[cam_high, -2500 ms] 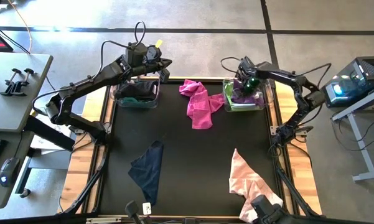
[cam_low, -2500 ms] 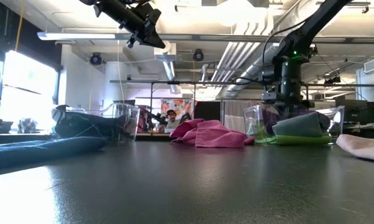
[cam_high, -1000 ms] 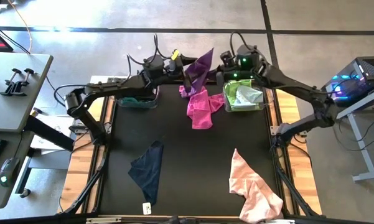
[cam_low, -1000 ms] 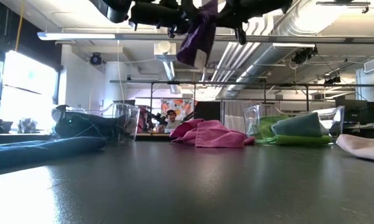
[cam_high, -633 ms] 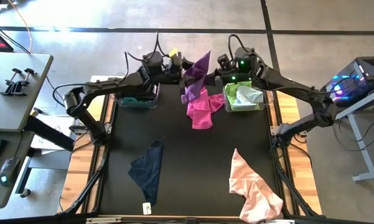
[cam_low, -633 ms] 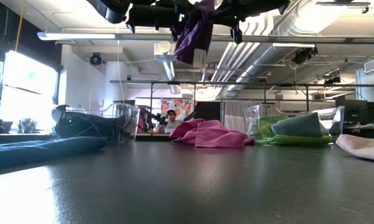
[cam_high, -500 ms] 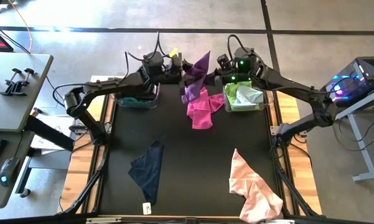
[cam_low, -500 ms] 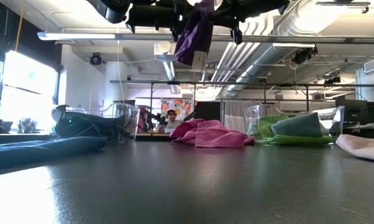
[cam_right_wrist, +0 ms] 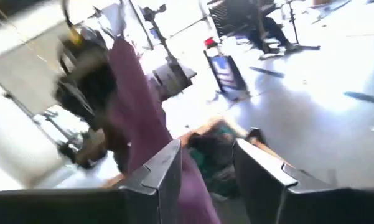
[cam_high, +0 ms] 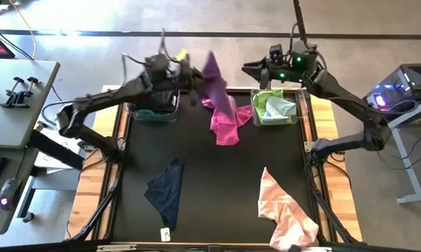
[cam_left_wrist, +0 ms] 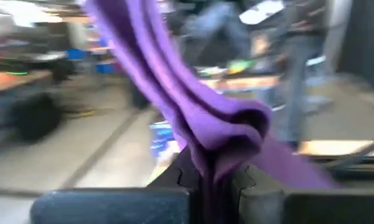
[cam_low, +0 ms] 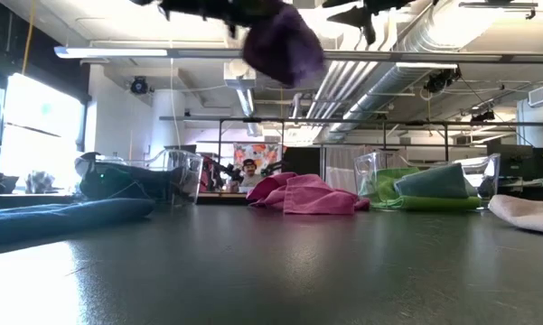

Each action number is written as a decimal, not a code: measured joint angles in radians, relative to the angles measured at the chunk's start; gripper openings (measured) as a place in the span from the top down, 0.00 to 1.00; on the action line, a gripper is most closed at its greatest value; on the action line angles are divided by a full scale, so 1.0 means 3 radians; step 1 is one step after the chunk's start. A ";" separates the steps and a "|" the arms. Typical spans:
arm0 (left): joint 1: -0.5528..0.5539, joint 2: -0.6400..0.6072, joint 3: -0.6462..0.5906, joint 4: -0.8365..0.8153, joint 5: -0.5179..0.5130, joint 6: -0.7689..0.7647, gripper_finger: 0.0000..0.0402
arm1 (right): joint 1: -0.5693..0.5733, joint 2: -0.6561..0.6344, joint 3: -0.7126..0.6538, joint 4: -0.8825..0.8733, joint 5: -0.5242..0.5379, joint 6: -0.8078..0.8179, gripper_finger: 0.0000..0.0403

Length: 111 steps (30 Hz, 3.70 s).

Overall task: Sort towels by color in basket
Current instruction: Put the violet kitchen towel into the left transparent bin

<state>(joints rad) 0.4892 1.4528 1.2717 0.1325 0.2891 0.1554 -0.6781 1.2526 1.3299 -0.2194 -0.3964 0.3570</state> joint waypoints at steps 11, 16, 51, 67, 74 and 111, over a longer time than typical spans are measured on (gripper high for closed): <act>0.0168 -0.0599 0.0004 -0.1955 -0.2015 0.0821 0.99 | -0.0397 0.0020 -0.0002 -0.0074 0.0915 -0.1339 0.65; 0.0316 -0.0634 0.0000 -0.2885 -0.2748 0.0711 0.99 | -0.0663 0.0229 -0.0005 -0.0061 0.0934 -0.1599 0.65; 0.0815 0.0344 0.0350 -0.3551 -0.1687 -0.1555 0.63 | -0.1260 0.0625 -0.0009 -0.0054 -0.0043 -0.1654 0.65; 0.1161 0.0570 -0.0559 -0.3385 -0.1585 -0.2170 0.86 | -0.1256 0.0623 -0.0011 -0.0303 -0.0041 -0.1653 0.65; 0.1462 0.0546 -0.0872 -0.3282 -0.1186 -0.2257 0.95 | -0.1256 0.0622 -0.0011 -0.0224 -0.0040 -0.1671 0.65; 0.1554 0.0318 -0.0599 -0.3370 -0.0921 -0.1977 1.00 | -0.1256 0.0627 -0.0011 -0.0277 -0.0032 -0.1655 0.65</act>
<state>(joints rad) 0.9554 1.5483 1.0921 -0.8785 0.0129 -0.4377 -1.0550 1.4406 1.3266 -0.3025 -0.4061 -0.1394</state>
